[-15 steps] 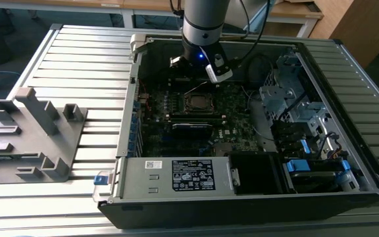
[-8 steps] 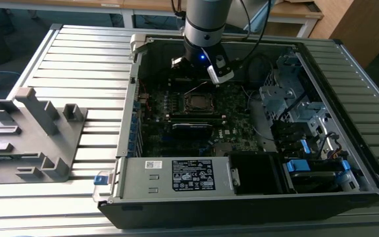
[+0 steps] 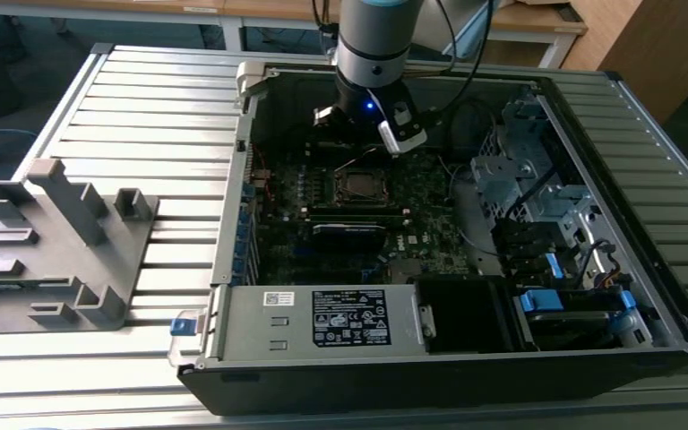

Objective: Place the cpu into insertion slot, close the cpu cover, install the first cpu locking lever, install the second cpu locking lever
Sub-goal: 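Install the first cpu locking lever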

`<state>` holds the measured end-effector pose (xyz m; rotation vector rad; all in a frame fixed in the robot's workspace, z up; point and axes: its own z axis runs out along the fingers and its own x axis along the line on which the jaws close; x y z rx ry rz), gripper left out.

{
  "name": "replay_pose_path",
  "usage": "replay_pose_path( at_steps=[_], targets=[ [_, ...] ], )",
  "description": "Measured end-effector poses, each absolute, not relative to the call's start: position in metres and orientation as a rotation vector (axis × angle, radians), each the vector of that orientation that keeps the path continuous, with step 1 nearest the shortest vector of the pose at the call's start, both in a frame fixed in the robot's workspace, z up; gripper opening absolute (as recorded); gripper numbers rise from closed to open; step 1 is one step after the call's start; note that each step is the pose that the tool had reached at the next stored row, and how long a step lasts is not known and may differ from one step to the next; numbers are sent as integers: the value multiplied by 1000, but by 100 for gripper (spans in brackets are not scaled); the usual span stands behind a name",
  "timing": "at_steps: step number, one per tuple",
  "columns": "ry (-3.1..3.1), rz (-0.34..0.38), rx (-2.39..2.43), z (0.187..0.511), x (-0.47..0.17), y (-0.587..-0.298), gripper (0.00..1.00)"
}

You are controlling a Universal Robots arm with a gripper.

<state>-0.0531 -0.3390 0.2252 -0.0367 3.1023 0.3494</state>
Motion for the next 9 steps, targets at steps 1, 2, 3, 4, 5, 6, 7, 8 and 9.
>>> replay_pose_path(
  at_steps=[1, 2, 3, 4, 5, 6, 7, 8, 9],
  targets=[
    [3099, 349, -37, 225, -53, -339, 11],
    [3098, 349, -38, 225, -53, -339, 11],
    [3098, 349, -38, 225, -53, -339, 11],
    [3098, 349, -38, 225, -53, -339, 11],
    [3098, 349, -38, 225, -53, -339, 11],
    [3098, 349, -38, 225, -53, -339, 11],
    [3098, 349, -38, 225, -53, -339, 11],
    [3098, 349, -31, 225, -53, -339, 11],
    [3096, 349, -12, 224, -53, -339, 11]
  ],
)
